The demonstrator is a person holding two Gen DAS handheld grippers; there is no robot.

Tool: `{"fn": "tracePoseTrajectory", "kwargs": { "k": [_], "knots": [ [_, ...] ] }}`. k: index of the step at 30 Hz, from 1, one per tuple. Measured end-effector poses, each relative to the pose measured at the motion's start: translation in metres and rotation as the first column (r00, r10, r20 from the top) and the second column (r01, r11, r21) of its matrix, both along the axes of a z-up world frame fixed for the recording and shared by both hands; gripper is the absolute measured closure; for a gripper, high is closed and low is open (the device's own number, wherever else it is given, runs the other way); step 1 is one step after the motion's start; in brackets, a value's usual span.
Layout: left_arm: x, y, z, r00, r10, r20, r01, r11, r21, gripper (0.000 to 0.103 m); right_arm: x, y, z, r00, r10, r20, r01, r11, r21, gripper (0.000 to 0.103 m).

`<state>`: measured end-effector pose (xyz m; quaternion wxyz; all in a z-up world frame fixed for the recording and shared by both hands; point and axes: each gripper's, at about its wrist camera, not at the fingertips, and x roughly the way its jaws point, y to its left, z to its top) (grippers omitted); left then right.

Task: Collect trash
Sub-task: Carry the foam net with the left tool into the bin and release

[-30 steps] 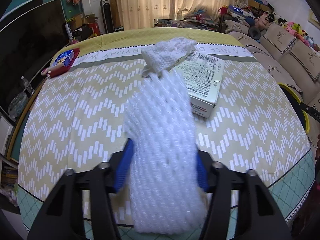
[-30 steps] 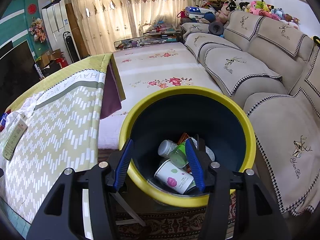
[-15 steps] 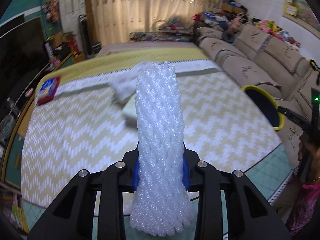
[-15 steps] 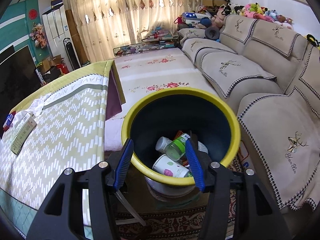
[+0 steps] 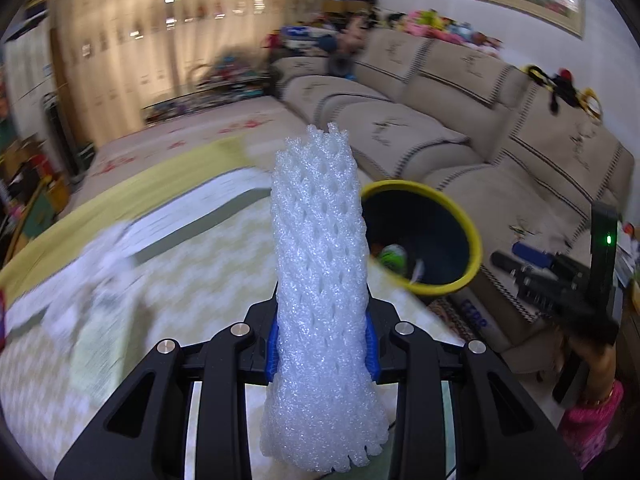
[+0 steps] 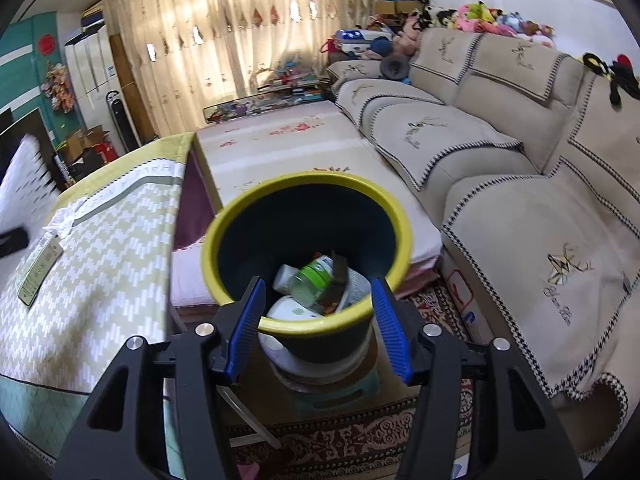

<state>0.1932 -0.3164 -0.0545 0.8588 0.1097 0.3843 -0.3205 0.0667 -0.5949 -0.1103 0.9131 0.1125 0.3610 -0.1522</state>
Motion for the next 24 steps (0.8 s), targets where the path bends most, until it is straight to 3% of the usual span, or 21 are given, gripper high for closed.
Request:
{"fn": "tracePoseTrajectory", "kwargs": {
  "k": [8, 14, 17, 19, 21, 24],
  "knots": [
    [0.023, -0.113, -0.013, 0.990, -0.140, -0.021, 0.141, 0.990, 0.031, 0.071, -0.015, -0.026, -0.013, 0.998, -0.050, -0.023, 0.051, 0.998, 0.039, 0.050],
    [0.051, -0.181, -0.038, 0.981, -0.178, -0.083, 0.183, 0.982, 0.055, 0.070, -0.020, -0.038, -0.020, 0.997, -0.071, -0.036, 0.073, 0.996, 0.058, 0.050],
    [0.062, -0.207, -0.053, 0.979, -0.180, -0.099, 0.188, 0.978, 0.085, 0.065, -0.021, -0.040, -0.022, 0.996, -0.080, -0.041, 0.083, 0.995, 0.063, 0.050],
    [0.069, -0.217, -0.062, 0.978, -0.180, -0.102, 0.190, 0.977, 0.100, 0.061, -0.022, -0.042, -0.023, 0.996, -0.084, -0.043, 0.087, 0.994, 0.066, 0.049],
    [0.078, -0.225, -0.069, 0.980, -0.166, -0.107, 0.178, 0.978, 0.111, 0.041, -0.022, -0.044, -0.024, 0.995, -0.087, -0.046, 0.090, 0.994, 0.069, 0.049],
    [0.086, -0.231, -0.075, 0.981, -0.166, -0.104, 0.177, 0.979, 0.104, 0.022, -0.021, -0.043, -0.024, 0.995, -0.087, -0.051, 0.091, 0.993, 0.071, 0.048]
  ]
}}
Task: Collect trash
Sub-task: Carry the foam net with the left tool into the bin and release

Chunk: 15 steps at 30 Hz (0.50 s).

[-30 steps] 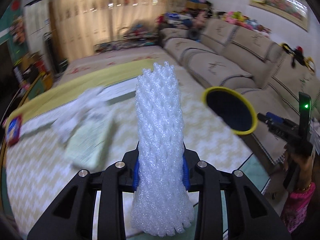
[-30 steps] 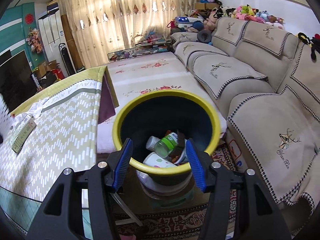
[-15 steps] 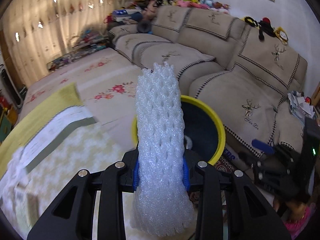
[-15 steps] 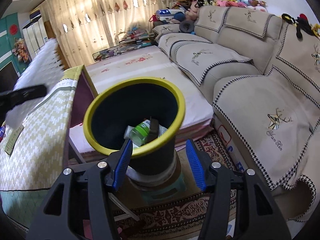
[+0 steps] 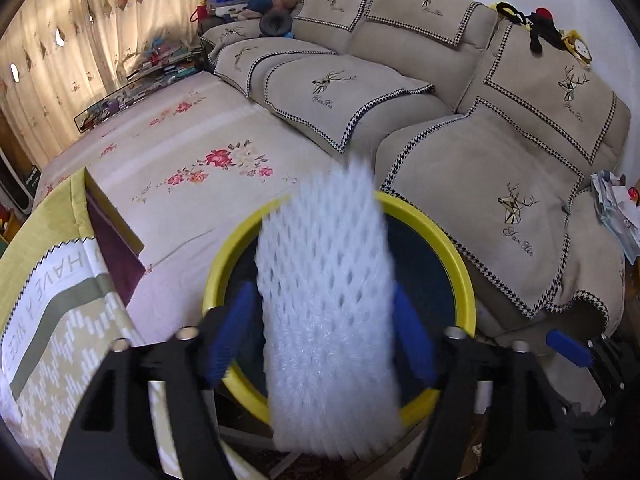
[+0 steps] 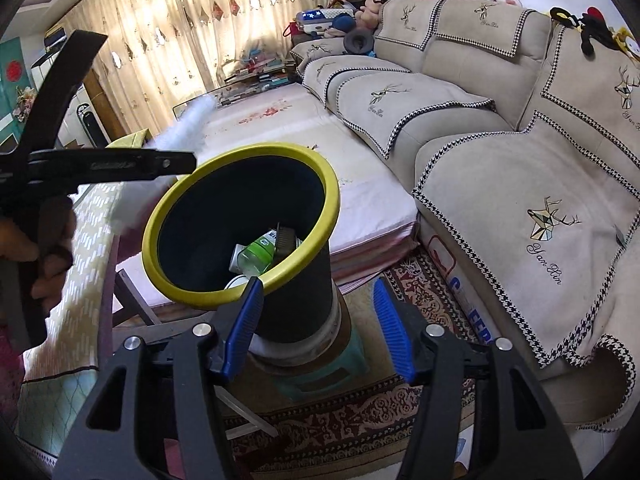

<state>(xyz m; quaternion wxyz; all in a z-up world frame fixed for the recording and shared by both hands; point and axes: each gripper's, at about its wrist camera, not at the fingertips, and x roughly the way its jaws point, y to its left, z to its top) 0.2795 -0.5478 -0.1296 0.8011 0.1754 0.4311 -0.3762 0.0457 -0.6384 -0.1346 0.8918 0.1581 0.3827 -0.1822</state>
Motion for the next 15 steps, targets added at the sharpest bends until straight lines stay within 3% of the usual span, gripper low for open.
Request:
{"fn": "tracePoseTrajectory", "kwargs": {
  "k": [2, 7, 15],
  "knots": [
    [0.003, 0.000, -0.001, 1.000, 0.006, -0.003, -0.006, 1.000, -0.004, 0.016, 0.001, 0.002, 0.000, 1.000, 0.002, -0.001, -0.002, 1.000, 0.001, 0.048],
    [0.000, 0.024, 0.015, 1.000, 0.017, 0.005, -0.017, 0.999, -0.050, 0.015, 0.002, 0.011, 0.003, 1.000, 0.020, 0.001, -0.020, 1.000, 0.001, 0.047],
    [-0.042, 0.152, 0.065, 0.986, 0.121, 0.113, -0.100, 0.980, -0.172, 0.009, 0.014, 0.039, 0.012, 0.996, 0.084, 0.006, -0.084, 0.996, -0.013, 0.046]
  ]
}}
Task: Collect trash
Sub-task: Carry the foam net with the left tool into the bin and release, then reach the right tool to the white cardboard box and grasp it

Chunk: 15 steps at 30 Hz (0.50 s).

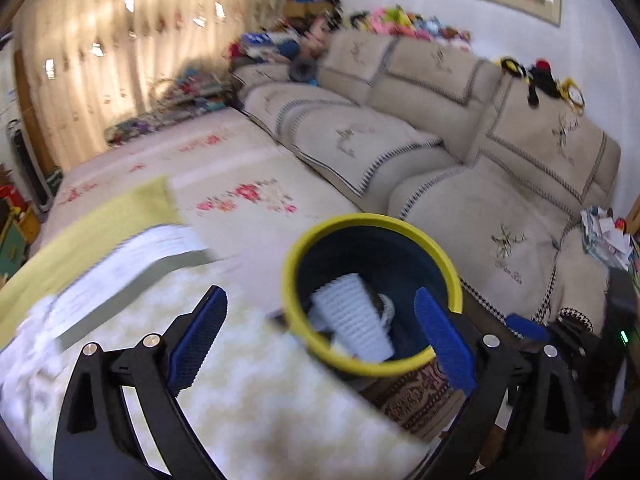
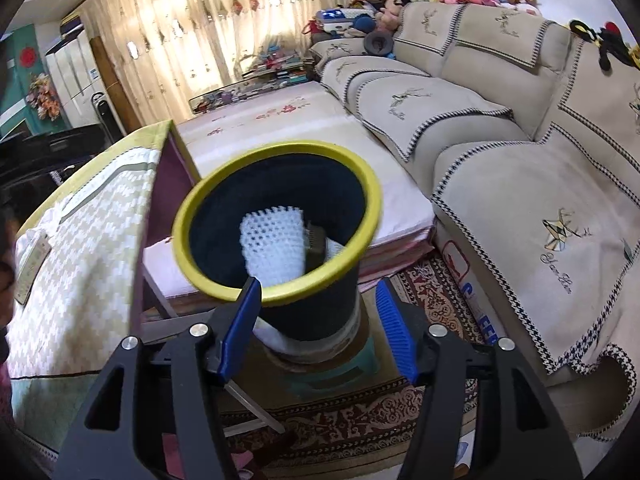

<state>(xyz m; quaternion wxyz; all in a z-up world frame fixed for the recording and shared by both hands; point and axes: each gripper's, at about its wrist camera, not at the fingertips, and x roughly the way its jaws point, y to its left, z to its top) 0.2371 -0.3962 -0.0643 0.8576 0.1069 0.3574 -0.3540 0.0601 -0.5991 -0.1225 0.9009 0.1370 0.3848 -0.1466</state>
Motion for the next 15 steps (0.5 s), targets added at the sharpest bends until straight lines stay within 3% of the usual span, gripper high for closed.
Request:
{"fn": "tracePoseTrajectory", "kwargs": {
  "k": [4, 9, 15],
  "knots": [
    [-0.014, 0.088, 0.016, 0.992, 0.116, 0.051, -0.114, 0.992, -0.050, 0.007, 0.015, 0.027, 0.006, 0.998, 0.058, 0.004, -0.058, 0.998, -0.009, 0.045],
    [-0.021, 0.206, 0.027, 0.947, 0.302, 0.113, -0.296, 0.953, -0.067, 0.005, 0.042, 0.079, 0.017, 0.987, 0.159, 0.019, -0.158, 0.987, -0.019, 0.045],
    [-0.021, 0.338, 0.025, 0.838, 0.521, 0.160, -0.514, 0.853, -0.085, 0.005, 0.081, 0.158, 0.033, 0.948, 0.316, 0.039, -0.315, 0.949, -0.022, 0.045]
  ]
}}
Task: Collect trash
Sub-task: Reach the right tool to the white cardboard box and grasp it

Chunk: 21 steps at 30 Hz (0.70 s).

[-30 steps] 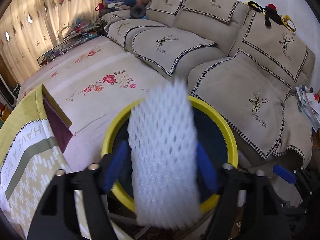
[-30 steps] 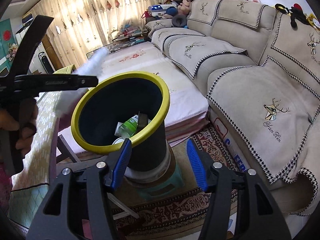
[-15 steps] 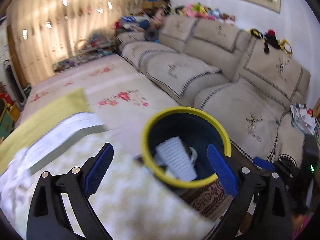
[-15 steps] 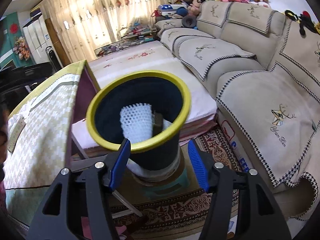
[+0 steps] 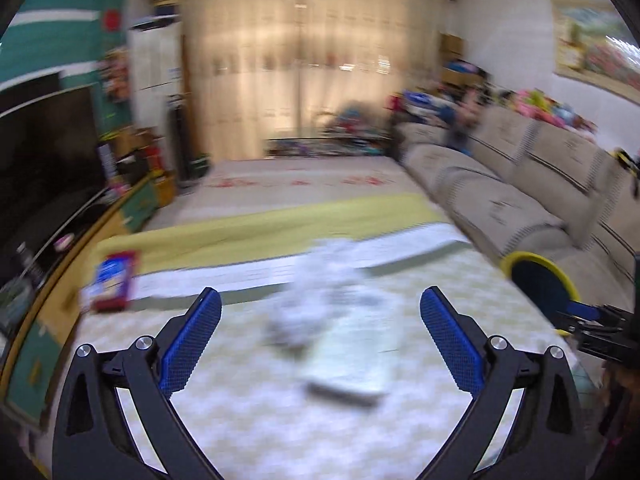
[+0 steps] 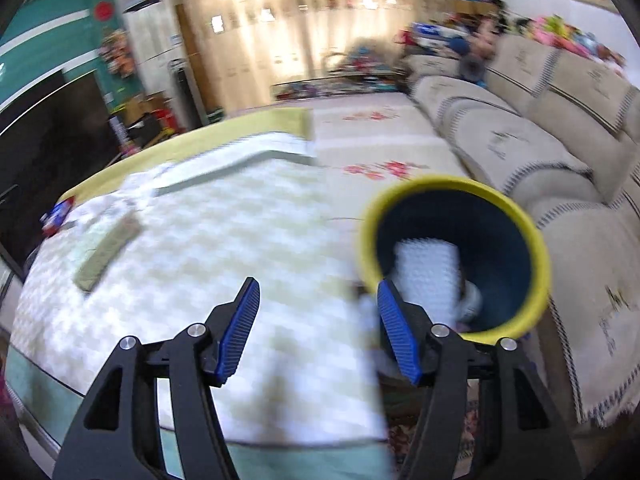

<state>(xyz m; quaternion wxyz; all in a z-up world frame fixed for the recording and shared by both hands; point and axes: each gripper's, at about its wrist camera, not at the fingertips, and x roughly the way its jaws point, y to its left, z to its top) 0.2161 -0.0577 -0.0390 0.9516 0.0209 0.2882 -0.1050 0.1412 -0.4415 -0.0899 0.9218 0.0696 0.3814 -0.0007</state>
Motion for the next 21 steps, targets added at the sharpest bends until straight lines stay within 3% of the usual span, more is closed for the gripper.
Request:
{"fn": "tracePoseTrajectory", "kwargs": {
  "k": [8, 13, 17, 21],
  "knots": [
    [0.015, 0.111, -0.029, 0.977, 0.212, 0.018, -0.211, 0.977, -0.032, 0.005, 0.032, 0.110, 0.016, 0.984, 0.173, 0.029, -0.174, 0.984, 0.035, 0.041],
    [0.016, 0.131, -0.041, 0.974, 0.225, 0.007, -0.224, 0.972, -0.074, 0.005, 0.040, 0.176, 0.015, 0.969, 0.244, 0.037, -0.246, 0.968, 0.049, 0.028],
    [0.016, 0.124, -0.044, 0.974, 0.225, 0.021, -0.222, 0.971, -0.091, 0.005, 0.051, 0.212, 0.003, 0.974, 0.227, 0.008, -0.227, 0.972, 0.055, 0.021],
    [0.019, 0.125, -0.052, 0.975, 0.219, -0.020, -0.220, 0.968, -0.123, 0.005, 0.059, 0.229, -0.009, 0.985, 0.172, -0.028, -0.171, 0.985, 0.032, 0.015]
  ]
}}
